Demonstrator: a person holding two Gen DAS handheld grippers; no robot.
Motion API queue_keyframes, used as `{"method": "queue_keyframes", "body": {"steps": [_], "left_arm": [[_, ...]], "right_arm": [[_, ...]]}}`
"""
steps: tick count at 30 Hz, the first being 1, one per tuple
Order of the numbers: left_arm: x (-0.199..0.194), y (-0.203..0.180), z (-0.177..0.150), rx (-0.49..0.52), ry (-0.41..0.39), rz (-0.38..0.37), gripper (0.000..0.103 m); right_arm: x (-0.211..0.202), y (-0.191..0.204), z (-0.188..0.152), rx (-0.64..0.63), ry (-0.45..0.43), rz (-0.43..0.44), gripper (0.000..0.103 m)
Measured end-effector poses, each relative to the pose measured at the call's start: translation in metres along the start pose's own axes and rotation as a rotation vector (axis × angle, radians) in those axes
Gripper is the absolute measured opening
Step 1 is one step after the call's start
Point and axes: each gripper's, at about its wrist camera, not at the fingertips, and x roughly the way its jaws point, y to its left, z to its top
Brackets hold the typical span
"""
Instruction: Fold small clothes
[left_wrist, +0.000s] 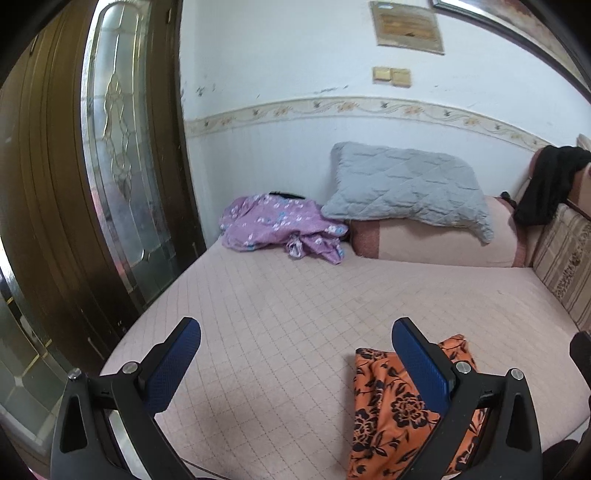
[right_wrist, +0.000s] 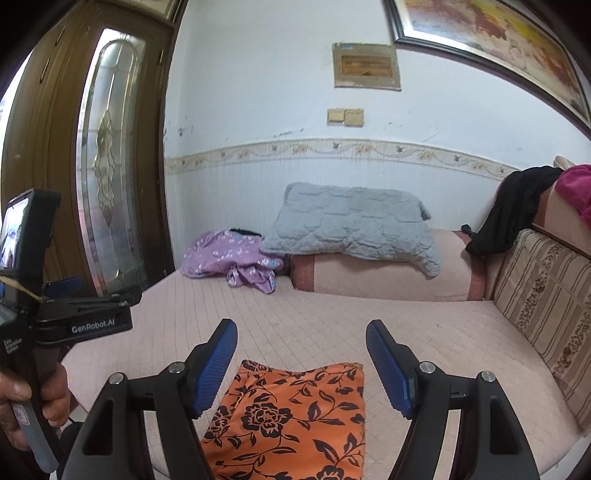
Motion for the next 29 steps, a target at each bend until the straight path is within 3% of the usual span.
{"method": "queue_keyframes", "body": {"steps": [9, 16, 25, 27, 29], "left_arm": [[-0.033, -0.017, 0.009, 0.024, -0.058, -0.016, 0.103], [-0.030, -0.026, 0.012, 0.050, -0.069, -0.023, 0.103], [0.018, -0.022, 0.006, 0.052, -0.012, -0.023, 0.103], [0.040, -0.016, 0.003, 0.038, -0.002, -0.065, 0.103], [0.078, -0.002, 0.000, 0.006, 0.030, -0.051, 0.103]], "right_arm": [[-0.036, -0.020, 0.004, 0.040, -0.058, -0.019, 0.078], [-0.027, -0.026, 0.001, 0.053, -0.029, -0.017, 0.078], [0.027, -0.024, -0.010, 0.058, 0.045, 0.018, 0.078], [0.047, -0.029, -0.015, 0.071, 0.075, 0.048, 0.078], [0.079, -0.043, -0.024, 0.089, 0.137, 0.067, 0.078]]}}
